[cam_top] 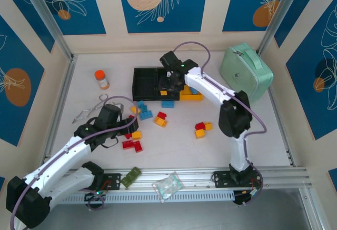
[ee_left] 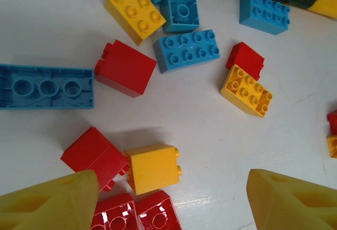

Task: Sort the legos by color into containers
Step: Place the lego in the container.

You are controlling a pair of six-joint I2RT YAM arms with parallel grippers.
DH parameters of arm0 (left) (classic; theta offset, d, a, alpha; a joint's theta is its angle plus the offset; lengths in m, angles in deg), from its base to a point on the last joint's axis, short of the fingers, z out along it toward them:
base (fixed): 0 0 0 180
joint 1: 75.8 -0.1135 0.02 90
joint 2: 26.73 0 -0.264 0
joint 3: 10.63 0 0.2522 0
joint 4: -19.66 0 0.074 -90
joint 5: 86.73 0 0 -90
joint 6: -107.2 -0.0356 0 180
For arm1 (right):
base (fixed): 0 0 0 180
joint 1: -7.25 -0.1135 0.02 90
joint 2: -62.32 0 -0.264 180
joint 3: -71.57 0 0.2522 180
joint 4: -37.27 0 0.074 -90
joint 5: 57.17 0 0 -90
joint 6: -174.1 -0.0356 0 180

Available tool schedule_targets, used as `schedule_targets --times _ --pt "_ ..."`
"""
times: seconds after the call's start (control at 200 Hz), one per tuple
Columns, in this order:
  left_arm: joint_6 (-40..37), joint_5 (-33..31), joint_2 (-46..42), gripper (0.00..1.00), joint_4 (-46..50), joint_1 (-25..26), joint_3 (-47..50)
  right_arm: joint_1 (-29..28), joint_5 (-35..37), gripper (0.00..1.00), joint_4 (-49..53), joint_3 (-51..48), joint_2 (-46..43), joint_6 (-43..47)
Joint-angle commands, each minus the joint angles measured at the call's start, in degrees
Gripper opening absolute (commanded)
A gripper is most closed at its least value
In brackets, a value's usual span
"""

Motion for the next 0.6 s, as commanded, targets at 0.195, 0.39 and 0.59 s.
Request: schedule_targets --times 0.195,0.39,0.59 --pt "-0.62 -4.37 1.51 0.74 4.35 -0.94 -1.91 -2.61 -4.55 0.50 -11.68 -27.74 -20.62 -0.35" --pt "-1.86 -6.56 4.49 0.74 5.90 -1.43 -3.57 -6.75 -4.93 0.56 -14.81 -40.36 -30.58 -0.81" --pt "-2.63 -10.60 11.16 0.76 9.18 -1.83 -6.06 -10.29 -5.44 0.56 -16.84 -48.85 -37.01 -4.00"
